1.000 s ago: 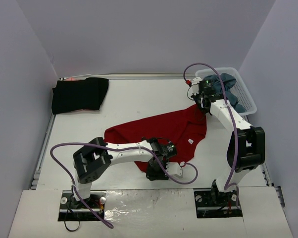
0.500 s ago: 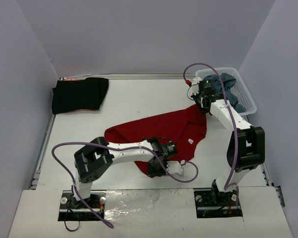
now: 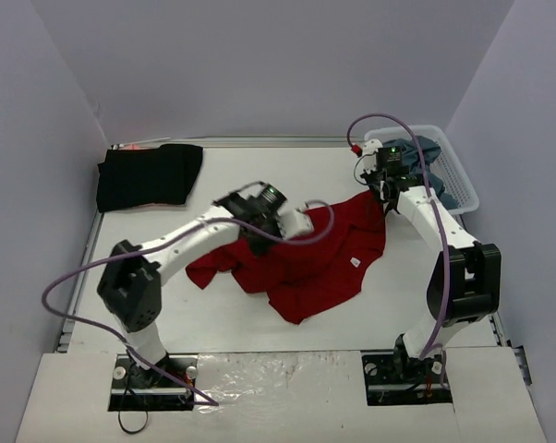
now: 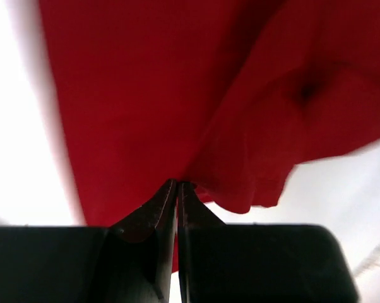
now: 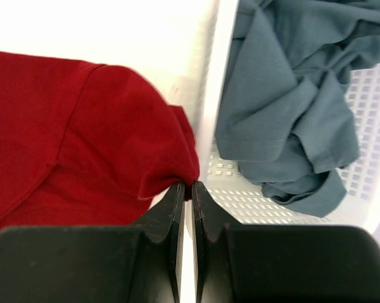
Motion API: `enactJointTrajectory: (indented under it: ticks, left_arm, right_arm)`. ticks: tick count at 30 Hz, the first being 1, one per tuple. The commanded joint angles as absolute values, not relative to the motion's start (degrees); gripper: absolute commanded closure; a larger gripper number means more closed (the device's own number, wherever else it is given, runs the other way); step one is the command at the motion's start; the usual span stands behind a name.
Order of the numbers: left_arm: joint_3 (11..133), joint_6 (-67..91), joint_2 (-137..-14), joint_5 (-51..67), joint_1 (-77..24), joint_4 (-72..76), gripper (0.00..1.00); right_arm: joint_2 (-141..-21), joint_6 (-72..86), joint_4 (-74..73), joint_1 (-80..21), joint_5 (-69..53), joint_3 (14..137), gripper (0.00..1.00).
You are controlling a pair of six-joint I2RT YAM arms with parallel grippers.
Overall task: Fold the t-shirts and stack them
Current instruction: Flatten out the tshirt
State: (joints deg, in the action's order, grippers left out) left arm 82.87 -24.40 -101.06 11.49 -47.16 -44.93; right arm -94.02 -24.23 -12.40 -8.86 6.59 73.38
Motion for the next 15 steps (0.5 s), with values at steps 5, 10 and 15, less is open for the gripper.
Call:
enactJointTrajectory:
  ticks: [5,10,15]
  left_arm:
    - [90.44,-23.64,-88.51,-1.67,-34.99,-44.47,0.98]
    - [87.46,-22.33,-87.10,-8.24,-32.96,-40.87,0.97]
    - [84.47,-21.36,-86.92,-16.07,-32.35,-35.78,0.98]
  right_arm:
    - [-90.53,-24.96,-13.01,-8.26,5.98,78.31,1.00]
    - [-90.97,-24.44,-13.01,-8.26,5.63,80.15,1.00]
    - [-90.00,-23.64,-12.92,-8.26,4.40,80.25,1.00]
